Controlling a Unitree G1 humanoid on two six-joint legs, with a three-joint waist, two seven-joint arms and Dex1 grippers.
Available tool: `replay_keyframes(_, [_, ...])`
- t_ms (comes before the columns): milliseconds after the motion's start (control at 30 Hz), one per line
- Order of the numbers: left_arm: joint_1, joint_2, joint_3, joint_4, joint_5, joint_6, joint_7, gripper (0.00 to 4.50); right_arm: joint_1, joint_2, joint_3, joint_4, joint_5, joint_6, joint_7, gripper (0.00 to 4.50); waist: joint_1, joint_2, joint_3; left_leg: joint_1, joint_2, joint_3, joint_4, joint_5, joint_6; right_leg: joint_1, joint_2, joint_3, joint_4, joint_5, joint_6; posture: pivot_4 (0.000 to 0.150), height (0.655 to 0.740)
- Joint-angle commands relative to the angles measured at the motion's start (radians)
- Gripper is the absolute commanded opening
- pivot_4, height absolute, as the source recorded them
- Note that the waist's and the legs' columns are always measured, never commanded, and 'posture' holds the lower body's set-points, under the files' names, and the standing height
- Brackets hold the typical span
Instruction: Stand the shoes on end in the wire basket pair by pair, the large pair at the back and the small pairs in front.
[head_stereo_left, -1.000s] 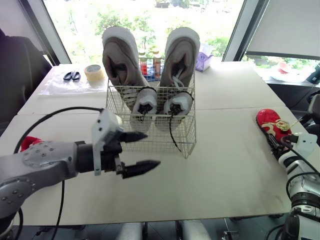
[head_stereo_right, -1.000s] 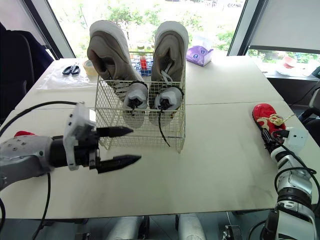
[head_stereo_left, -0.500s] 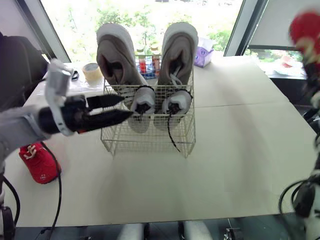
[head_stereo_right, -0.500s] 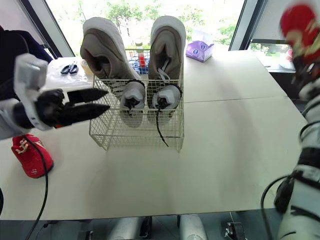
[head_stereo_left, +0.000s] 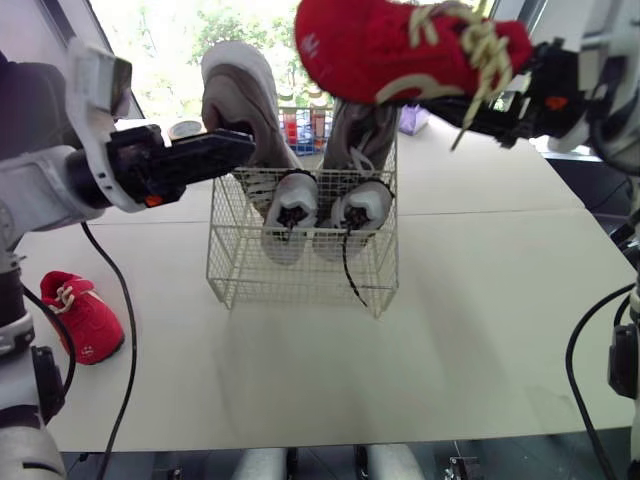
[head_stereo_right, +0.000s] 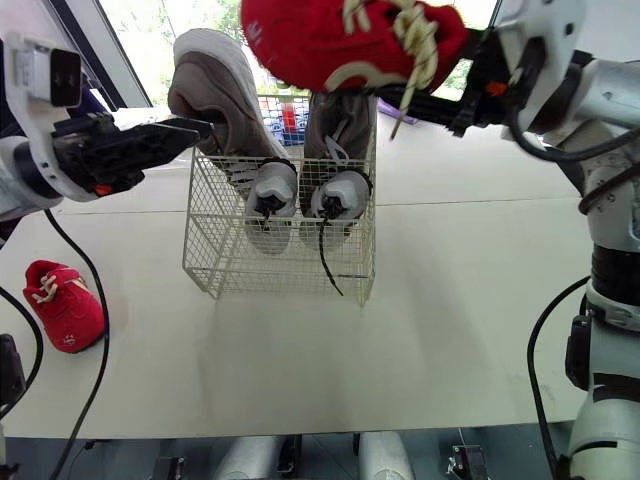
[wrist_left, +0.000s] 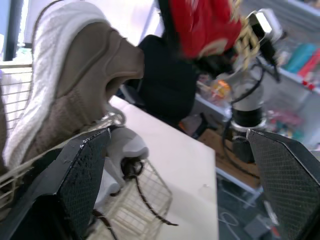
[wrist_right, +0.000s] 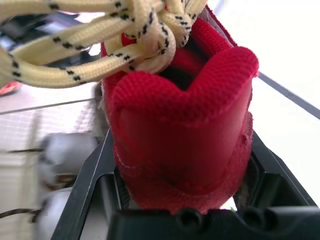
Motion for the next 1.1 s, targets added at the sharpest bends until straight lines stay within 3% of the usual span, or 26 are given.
replay_keyframes(33, [-0.052, 0.013, 0.049, 0.042, -0.041, 0.038, -0.020, 4.50, -0.042, 0.013, 0.003, -0.030, -0.028, -0.050, 0.046, 2.14, 0.000, 0.000, 0.000, 0.000, 0.000, 0.000, 0.000, 0.000, 0.000, 0.000, 0.000, 0.000, 0.000, 0.000, 0.000, 0.150, 0.7400])
replay_keyframes(500, [-0.165, -0.085, 0.012, 0.131, -0.031, 0.154, 0.014, 4.50, -0.036, 0.110, 0.045, -0.118, -0.046, -0.059, 0.100, 2.14, -0.002, -0.001, 0.000, -0.002, 0.000, -0.002, 0.000, 0.001, -0.001, -0.003, -0.001, -0.001, 0.001, 0.001, 0.001, 0.150, 0.7400])
replay_keyframes(600, [-0.177, -0.101, 0.018, 0.144, -0.035, 0.175, 0.015, 3.76, -0.029, 0.113, 0.050, -0.123, -0.060, -0.063, 0.102, 2.14, -0.002, -0.001, 0.000, -0.003, 0.000, -0.002, 0.000, 0.001, -0.002, -0.003, -0.001, -0.001, 0.002, 0.001, 0.001, 0.150, 0.7400])
replay_keyframes(833, [-0.188, -0.125, 0.037, 0.159, -0.040, 0.191, 0.031, 0.25, -0.005, 0.125, 0.044, -0.142, -0.069, -0.051, 0.079, 2.14, -0.002, -0.001, 0.000, -0.004, 0.000, -0.002, 0.000, 0.001, -0.002, -0.004, -0.001, -0.001, 0.002, 0.001, 0.001, 0.150, 0.7400])
replay_keyframes(1000, [-0.144, -0.134, 0.137, 0.150, -0.112, 0.139, 0.138, 0.20, 0.075, 0.108, -0.070, -0.115, -0.003, 0.071, -0.013, 4.47, -0.001, -0.001, 0.000, -0.006, 0.000, -0.003, 0.001, 0.001, -0.002, -0.007, -0.002, -0.001, 0.002, 0.001, 0.001, 0.150, 0.7400])
replay_keyframes(1100, [-0.094, -0.161, 0.234, 0.129, -0.198, 0.056, 0.252, 0.20, 0.172, 0.143, -0.240, -0.081, 0.148, 0.244, -0.165, 4.47, 0.001, -0.002, -0.001, -0.008, 0.000, -0.004, 0.001, 0.002, -0.004, -0.009, -0.004, -0.001, 0.002, 0.001, 0.000, 0.150, 0.7400])
